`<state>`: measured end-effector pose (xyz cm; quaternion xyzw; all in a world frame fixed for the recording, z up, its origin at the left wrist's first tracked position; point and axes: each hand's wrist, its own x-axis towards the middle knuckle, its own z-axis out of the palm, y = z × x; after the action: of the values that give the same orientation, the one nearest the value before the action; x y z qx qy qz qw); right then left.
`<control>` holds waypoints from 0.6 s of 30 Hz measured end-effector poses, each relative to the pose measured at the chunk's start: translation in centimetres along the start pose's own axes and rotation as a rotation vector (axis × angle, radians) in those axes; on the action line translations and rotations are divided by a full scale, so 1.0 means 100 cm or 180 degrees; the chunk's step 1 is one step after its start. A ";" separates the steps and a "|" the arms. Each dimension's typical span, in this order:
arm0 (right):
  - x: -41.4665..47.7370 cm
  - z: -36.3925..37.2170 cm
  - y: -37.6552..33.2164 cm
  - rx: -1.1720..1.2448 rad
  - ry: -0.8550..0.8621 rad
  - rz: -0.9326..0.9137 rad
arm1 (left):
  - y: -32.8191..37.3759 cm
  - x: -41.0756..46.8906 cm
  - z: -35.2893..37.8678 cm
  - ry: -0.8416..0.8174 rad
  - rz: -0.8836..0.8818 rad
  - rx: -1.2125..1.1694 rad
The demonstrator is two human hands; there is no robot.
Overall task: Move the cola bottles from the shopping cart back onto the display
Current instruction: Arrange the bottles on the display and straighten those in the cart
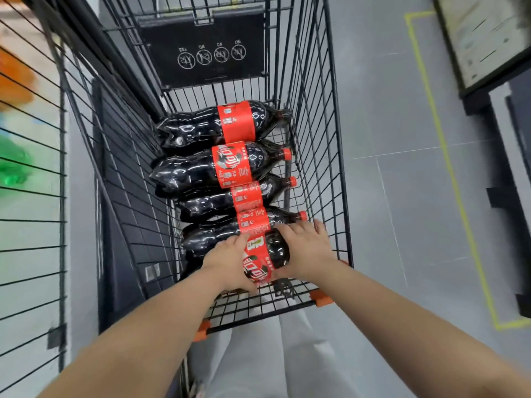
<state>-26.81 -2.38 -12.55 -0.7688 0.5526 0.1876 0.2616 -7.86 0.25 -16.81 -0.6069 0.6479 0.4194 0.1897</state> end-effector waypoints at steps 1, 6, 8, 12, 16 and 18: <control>-0.007 0.000 0.000 0.0108 0.0283 -0.0015 | 0.000 0.000 -0.001 0.0045 -0.0032 -0.0077; -0.028 0.006 -0.012 0.1615 0.1589 0.1039 | -0.004 -0.012 -0.006 0.0580 -0.0134 -0.0770; -0.028 0.003 -0.021 0.2728 0.1476 0.1305 | -0.009 -0.021 -0.015 0.0874 -0.0259 -0.1154; -0.024 -0.022 -0.044 0.4125 0.0147 0.1013 | -0.014 -0.047 -0.032 0.1429 -0.0466 -0.1912; -0.012 -0.050 -0.068 0.4190 -0.0183 0.0392 | -0.002 -0.076 -0.039 0.1921 -0.0608 -0.2309; -0.009 -0.061 -0.082 0.3972 -0.0106 0.0380 | 0.006 -0.092 -0.038 0.2143 -0.0659 -0.2384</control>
<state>-19.32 -3.31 -5.63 -0.4360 0.5959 -0.1441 0.6588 -5.62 2.97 -7.50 -0.7955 0.4150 0.3831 -0.2192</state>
